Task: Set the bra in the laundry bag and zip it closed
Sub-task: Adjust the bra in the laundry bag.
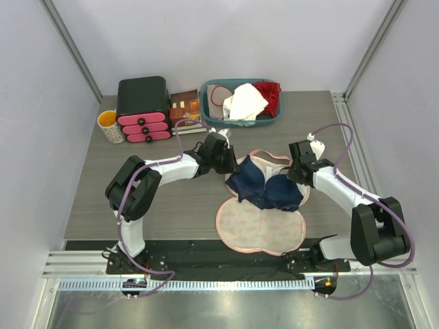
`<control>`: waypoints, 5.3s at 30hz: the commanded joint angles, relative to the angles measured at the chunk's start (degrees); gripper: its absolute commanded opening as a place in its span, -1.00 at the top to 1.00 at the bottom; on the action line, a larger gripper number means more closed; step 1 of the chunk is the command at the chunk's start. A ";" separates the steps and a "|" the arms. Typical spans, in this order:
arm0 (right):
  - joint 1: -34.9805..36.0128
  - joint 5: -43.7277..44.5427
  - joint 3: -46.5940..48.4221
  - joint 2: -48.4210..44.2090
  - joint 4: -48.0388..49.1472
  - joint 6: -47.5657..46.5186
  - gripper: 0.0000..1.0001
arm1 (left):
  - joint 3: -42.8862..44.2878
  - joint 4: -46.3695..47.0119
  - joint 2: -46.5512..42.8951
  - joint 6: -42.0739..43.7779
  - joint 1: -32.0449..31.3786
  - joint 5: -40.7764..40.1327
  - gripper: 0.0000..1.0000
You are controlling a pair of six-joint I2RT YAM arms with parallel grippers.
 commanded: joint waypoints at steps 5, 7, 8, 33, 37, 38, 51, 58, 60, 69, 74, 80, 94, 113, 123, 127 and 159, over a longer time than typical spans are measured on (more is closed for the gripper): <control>4.48 5.57 7.20 -5.57 -7.73 -4.64 0.55 | -1.04 -2.18 -6.88 4.44 -0.51 -5.22 -0.01; 5.88 7.50 7.99 -5.75 -8.61 -5.00 0.51 | -1.04 -4.64 -8.81 5.49 -0.42 -7.50 -0.07; 7.20 7.77 8.52 -6.01 -8.96 -5.17 0.51 | -1.22 -4.99 -9.51 5.85 -0.42 -8.30 -0.11; 13.44 1.63 8.00 -7.51 -7.48 -4.82 0.43 | -6.22 1.66 -3.20 1.02 8.81 7.77 0.43; 16.61 -0.57 8.08 -5.93 -4.93 -4.73 0.37 | -6.32 3.70 -1.88 0.31 8.72 10.58 0.40; 17.57 -1.01 8.17 -5.23 -4.58 -4.73 0.36 | -6.23 4.14 -1.61 -0.04 8.72 11.03 0.40; 23.46 -5.06 13.00 2.42 -1.06 -5.09 0.33 | -6.40 9.32 2.08 -3.03 8.02 13.23 0.56; 24.96 -5.58 13.18 4.44 -0.53 -5.52 0.31 | -8.69 11.44 -0.29 -4.08 8.02 12.61 0.87; 25.31 -6.63 13.00 4.88 0.34 -6.22 0.25 | -9.04 10.74 -1.17 -4.17 8.02 11.91 1.00; 30.23 -10.15 14.23 10.76 4.91 -15.01 -0.30 | -12.38 3.79 -7.85 -1.53 8.02 5.67 1.00; 32.78 -9.80 15.20 13.41 5.62 -19.23 -0.31 | -14.66 3.09 -10.49 -1.18 8.02 5.76 1.00; 33.14 -9.46 14.59 14.55 7.91 -19.15 -0.05 | -16.33 3.00 -12.33 -1.01 8.02 5.41 1.00; 33.05 2.05 16.52 15.52 6.33 -21.34 0.84 | -20.73 1.24 -17.17 0.22 8.02 2.51 1.00; 34.72 -12.78 8.19 2.95 6.85 -21.78 -0.28 | -22.05 0.01 -20.07 0.93 8.02 1.89 1.00; 34.81 -15.25 7.55 8.74 9.93 -26.44 -0.42 | -21.70 -1.39 -20.77 0.93 8.02 2.68 1.00; 34.81 -15.43 8.08 10.32 10.19 -28.20 -0.26 | -21.61 -1.57 -21.21 1.02 8.02 2.68 1.00; 34.72 3.90 10.10 7.52 3.16 -29.69 0.98 | -23.19 -3.15 -22.53 2.51 8.02 0.57 1.00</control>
